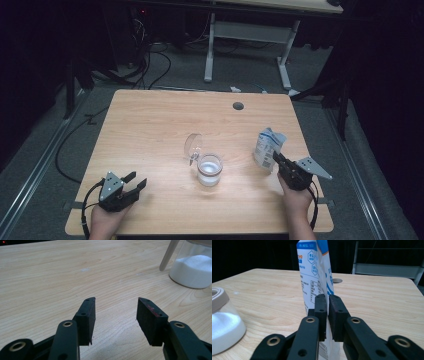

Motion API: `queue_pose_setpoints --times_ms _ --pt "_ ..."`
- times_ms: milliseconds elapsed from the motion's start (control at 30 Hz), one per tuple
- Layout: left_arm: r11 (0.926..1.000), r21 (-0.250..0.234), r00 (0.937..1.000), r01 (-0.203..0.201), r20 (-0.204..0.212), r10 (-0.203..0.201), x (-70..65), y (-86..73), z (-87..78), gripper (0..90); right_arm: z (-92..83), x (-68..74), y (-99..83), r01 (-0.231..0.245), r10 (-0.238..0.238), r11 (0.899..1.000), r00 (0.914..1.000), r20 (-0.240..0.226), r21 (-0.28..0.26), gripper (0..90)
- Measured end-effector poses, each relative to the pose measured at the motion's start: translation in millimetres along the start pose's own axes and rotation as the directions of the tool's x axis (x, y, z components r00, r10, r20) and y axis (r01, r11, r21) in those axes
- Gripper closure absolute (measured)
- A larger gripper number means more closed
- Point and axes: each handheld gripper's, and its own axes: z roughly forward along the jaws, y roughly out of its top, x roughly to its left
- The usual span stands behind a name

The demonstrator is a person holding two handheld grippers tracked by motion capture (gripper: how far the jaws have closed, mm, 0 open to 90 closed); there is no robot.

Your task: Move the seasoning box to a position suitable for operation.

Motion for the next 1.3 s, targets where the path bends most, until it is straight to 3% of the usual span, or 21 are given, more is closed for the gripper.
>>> queue_pose_setpoints --times_ms 667,1000,1100,1300 --pt "0.9999 0.014 0.9999 0.009 0.013 -0.009 -3.0 1.9 2.9 50.2 -3.2 0.8 -0.3 -0.008 0.007 1.000 0.9994 0.035 0.024 62.7" --pt "0.9991 0.039 0.9998 0.017 0.013 -0.017 -5.1 4.8 7.9 51.1 -13.7 6.2 -3.4 0.019 -0.023 0.998 0.9979 0.060 0.065 61.3" --pt "0.9977 0.067 0.9999 0.014 -0.009 -0.013 -6.4 5.3 11.6 51.0 -16.2 9.0 -5.3 0.033 -0.038 0.997 0.9970 0.068 0.073 61.2" --pt "0.9981 0.057 0.9997 0.022 -0.012 -0.021 -8.3 8.2 14.4 50.0 -24.2 12.9 -11.5 0.032 -0.039 0.996 0.9958 0.083 0.087 60.9"
